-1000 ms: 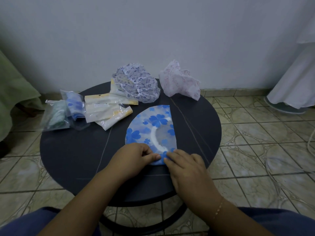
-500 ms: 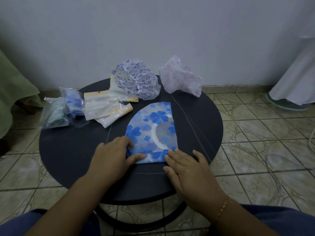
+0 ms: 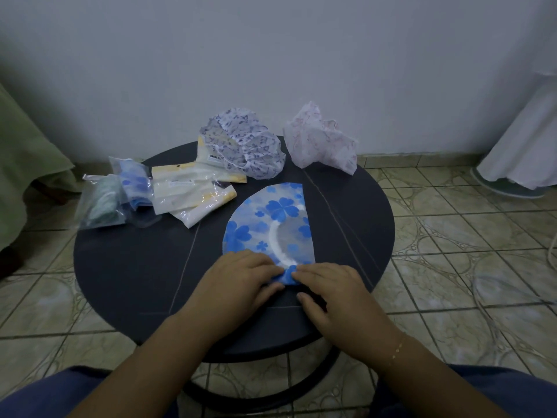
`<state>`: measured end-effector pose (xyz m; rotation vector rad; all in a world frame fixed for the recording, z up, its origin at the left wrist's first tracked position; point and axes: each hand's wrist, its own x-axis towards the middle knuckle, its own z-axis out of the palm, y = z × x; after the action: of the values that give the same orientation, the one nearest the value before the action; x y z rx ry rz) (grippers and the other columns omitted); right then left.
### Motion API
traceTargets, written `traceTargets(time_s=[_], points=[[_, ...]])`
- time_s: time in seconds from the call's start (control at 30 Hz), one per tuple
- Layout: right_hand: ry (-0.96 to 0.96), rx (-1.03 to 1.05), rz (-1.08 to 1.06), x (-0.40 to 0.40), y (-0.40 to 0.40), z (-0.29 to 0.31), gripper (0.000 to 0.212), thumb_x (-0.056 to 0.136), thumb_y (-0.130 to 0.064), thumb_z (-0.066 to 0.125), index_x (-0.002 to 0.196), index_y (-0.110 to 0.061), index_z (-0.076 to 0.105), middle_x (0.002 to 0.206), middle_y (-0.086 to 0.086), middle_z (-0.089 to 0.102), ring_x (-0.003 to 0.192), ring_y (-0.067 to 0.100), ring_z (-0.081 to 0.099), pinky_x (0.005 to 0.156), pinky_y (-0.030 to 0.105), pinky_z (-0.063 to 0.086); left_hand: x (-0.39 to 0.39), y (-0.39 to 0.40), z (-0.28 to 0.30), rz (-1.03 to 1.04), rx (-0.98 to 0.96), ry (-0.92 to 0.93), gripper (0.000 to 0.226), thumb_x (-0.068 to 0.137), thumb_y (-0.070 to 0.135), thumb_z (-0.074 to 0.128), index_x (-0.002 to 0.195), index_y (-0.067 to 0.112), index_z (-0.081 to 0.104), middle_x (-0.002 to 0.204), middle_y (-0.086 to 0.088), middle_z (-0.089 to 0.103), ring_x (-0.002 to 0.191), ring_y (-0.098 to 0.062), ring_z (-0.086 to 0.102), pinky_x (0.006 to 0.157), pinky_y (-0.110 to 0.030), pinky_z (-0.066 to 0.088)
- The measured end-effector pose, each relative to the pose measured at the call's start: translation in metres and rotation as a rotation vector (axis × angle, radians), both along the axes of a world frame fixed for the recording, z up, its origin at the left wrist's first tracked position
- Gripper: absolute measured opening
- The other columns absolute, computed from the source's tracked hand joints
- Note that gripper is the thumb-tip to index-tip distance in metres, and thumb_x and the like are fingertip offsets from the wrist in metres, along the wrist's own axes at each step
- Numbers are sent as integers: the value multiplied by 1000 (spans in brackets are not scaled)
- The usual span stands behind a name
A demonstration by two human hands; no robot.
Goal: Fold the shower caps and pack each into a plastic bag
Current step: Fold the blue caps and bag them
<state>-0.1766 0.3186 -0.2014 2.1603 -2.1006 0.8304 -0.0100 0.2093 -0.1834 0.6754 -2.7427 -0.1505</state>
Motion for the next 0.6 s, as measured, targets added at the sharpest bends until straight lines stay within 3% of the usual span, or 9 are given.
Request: traceTargets(time_s=[0.13,0.2,0.27,0.33,0.47,0.6], points=[[-236,0,-12,-9,0,5,36,83,-23,61,119,-26,58,113,-25,52,109,-6,44,93,19,35,-4,0,6,-8,38,4,39,90,45,40,95,26,73,81,12,68,73,-9,63,64,-29,52],[-365,28,-48,-10,2,10,38,85,-15,65,114,-34,51,104,-30,48,99,-7,49,89,13,39,-5,4,10,17,134,27,40,91,49,37,101,30,71,84,12,68,79,-7,62,71,-20,48],[-491,55,-90,-12,3,16,37,84,-14,67,108,-35,48,93,-21,57,91,-4,55,83,11,44,-5,6,13,82,237,69,31,94,46,44,109,33,68,95,15,67,90,-3,59,76,-10,39],[-611,85,-117,-13,1,20,38,83,-13,69,103,-38,48,87,-12,62,84,-2,59,79,15,48,-3,6,15,150,321,112,25,92,43,52,111,35,66,101,19,65,95,1,56,80,-11,40],[-771,119,-182,-12,-4,23,42,79,-13,72,95,-41,45,81,-5,67,76,8,64,74,23,53,-1,2,16,225,469,128,17,81,45,66,96,39,66,93,16,61,89,1,55,80,-18,45],[-833,138,-265,-11,-10,23,44,80,-15,72,108,-34,44,85,-2,66,76,13,64,75,26,53,-1,-1,13,332,570,150,14,75,47,72,84,38,65,88,17,65,86,3,57,77,-18,46]])
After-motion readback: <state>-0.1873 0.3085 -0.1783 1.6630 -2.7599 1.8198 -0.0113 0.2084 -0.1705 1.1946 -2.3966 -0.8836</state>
